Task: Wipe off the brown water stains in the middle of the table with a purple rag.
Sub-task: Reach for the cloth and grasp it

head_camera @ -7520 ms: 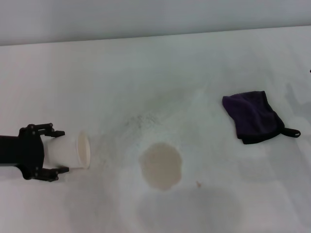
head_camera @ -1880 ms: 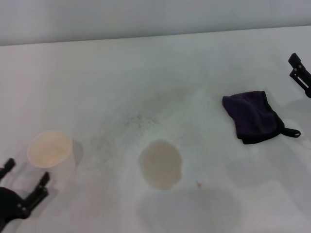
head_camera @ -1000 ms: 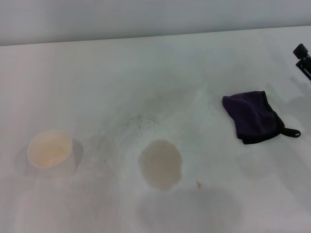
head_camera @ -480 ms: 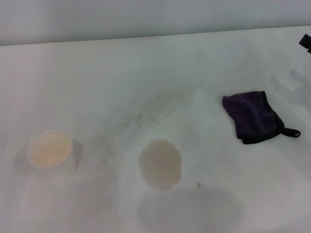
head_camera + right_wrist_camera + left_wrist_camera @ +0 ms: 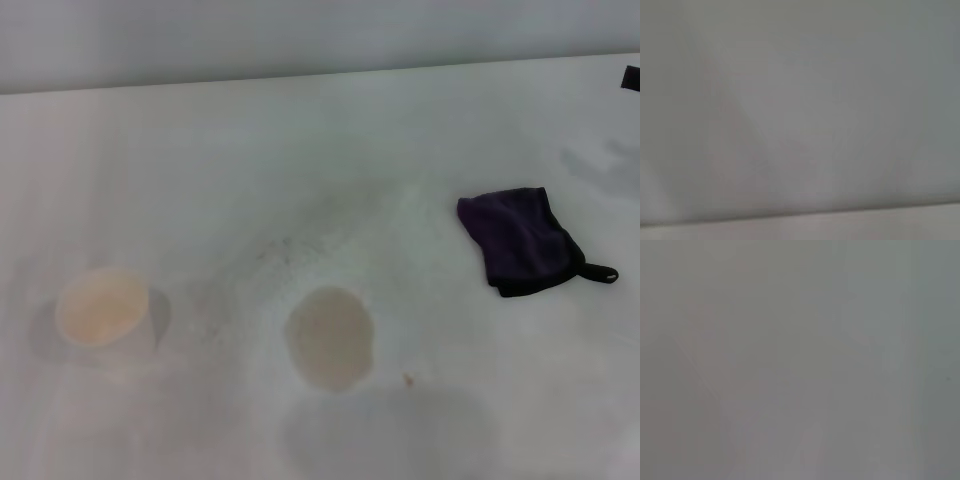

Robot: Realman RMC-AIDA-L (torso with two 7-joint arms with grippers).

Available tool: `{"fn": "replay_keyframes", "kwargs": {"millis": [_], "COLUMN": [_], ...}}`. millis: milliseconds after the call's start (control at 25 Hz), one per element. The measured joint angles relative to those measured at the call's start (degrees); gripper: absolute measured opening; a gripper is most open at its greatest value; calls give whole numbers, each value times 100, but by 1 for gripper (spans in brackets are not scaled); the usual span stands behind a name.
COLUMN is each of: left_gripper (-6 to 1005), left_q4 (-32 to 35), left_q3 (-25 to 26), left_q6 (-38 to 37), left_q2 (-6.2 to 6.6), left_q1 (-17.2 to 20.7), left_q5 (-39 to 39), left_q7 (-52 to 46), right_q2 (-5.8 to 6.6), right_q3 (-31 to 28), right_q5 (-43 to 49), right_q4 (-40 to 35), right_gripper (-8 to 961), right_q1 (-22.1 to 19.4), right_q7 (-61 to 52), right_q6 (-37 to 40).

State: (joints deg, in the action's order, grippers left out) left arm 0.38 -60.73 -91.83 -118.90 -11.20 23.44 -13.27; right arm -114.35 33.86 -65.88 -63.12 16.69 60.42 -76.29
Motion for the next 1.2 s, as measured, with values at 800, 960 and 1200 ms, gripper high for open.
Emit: {"fn": "replay_keyframes", "kwargs": {"millis": [800, 960, 1200], "left_gripper": [884, 883, 883], "left_q4": [225, 249, 267], "left_q3": [-15, -46, -48], "left_q6": [49, 63, 78], "left_q2": [40, 44, 40], "left_q1": [-93, -93, -36], "left_q5": [-295, -239, -225], "left_q7": [0, 21, 52], "right_q2": [-85, -95, -98], "right_q3": [3402, 3929, 4435], "right_q5": [3479, 3793, 4052], "right_q4": [-1732, -1635, -1232], "right_gripper": [866, 865, 862], "right_q1": [1321, 1303, 1433], "right_q7": [-3430, -3858, -4151], "right_q6": [-823, -808, -616]}}
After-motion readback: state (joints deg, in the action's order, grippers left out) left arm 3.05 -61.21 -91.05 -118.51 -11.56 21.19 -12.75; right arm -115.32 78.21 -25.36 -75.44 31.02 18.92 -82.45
